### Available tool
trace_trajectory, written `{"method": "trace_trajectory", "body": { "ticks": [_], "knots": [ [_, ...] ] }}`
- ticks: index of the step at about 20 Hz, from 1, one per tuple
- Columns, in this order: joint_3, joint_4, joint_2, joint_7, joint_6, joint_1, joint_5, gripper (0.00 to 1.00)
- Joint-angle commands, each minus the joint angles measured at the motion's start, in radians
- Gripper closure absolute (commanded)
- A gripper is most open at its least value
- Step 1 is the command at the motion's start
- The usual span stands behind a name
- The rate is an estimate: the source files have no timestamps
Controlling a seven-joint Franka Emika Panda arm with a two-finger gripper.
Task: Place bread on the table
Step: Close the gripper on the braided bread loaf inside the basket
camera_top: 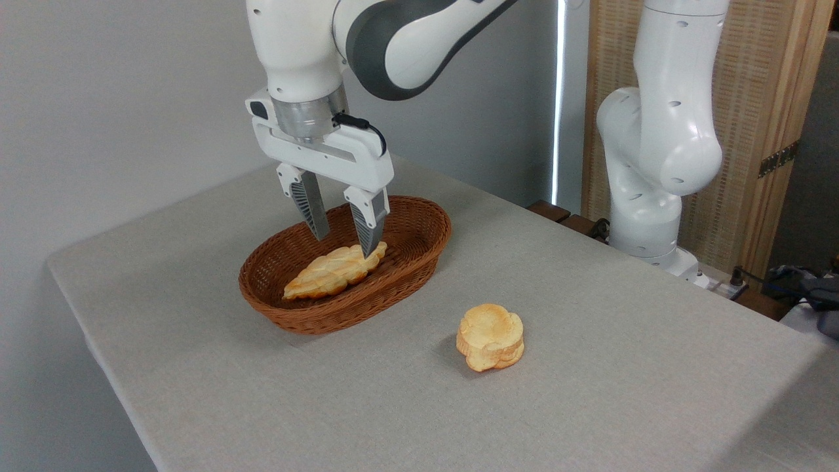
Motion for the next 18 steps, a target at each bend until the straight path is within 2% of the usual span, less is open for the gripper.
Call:
{"method": "trace_trajectory", "body": {
  "ticks": [1, 6, 9, 14, 18],
  "knots": [
    [-0.055, -0.010, 0.034, -0.027, 0.098, -0.001, -0.020, 0.00],
    [-0.101, -0.006, 0.087, -0.024, 0.145, -0.001, -0.006, 0.00],
    [-0.103, -0.007, 0.101, -0.016, 0.143, -0.001, 0.008, 0.00],
    [-0.108, -0.009, 0.136, -0.015, 0.143, -0.001, 0.127, 0.00],
    [-0.129, -0.007, 0.170, -0.016, 0.145, -0.001, 0.169, 0.00]
  ]
}}
